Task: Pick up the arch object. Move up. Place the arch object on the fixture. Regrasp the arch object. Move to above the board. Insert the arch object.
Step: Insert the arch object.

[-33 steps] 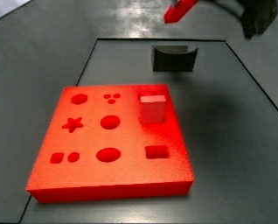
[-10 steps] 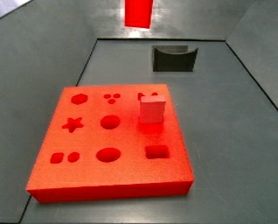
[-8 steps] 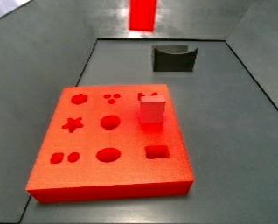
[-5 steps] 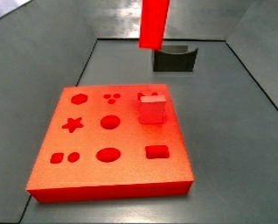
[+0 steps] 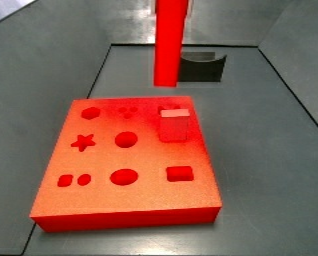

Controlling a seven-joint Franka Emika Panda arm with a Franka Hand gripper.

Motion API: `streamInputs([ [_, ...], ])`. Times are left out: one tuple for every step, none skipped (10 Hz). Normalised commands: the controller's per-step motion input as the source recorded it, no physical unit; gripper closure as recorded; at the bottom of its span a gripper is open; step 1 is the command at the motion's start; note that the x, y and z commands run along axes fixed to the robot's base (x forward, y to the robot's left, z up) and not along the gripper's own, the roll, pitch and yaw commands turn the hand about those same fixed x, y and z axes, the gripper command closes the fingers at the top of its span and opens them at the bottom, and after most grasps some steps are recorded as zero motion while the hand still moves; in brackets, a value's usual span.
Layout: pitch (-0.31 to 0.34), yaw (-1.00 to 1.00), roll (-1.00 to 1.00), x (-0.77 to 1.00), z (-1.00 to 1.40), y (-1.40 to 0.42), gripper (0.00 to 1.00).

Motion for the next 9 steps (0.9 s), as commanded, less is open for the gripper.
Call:
streamInputs([
  [-0.169, 0.07, -0.21, -0.03, -0.29, 0.0, 1.0],
  [-0.134, 0.08, -0.2, 0.0, -0.33, 0.0, 1.0],
  [-0.086, 0.06, -0.17, 0.05, -0.43, -0.01, 1.0],
  [-0.016, 0.01, -0.1, 0.1, -0.37, 0.0, 1.0],
  [0.0, 0.07, 0.0, 0.1, -0.3, 0.0, 1.0],
  [0.003, 0.11, 0.0, 0.08, -0.21, 0.0, 1.0],
  [0.0, 0.11, 0.0, 0.0, -0.11, 0.0, 1.0],
  [0.0, 0.06, -0.01, 0.01, -0.08, -0.07, 1.0],
  [0.0, 0.04, -0.03, 0.06, -0.07, -0.06, 1.0],
])
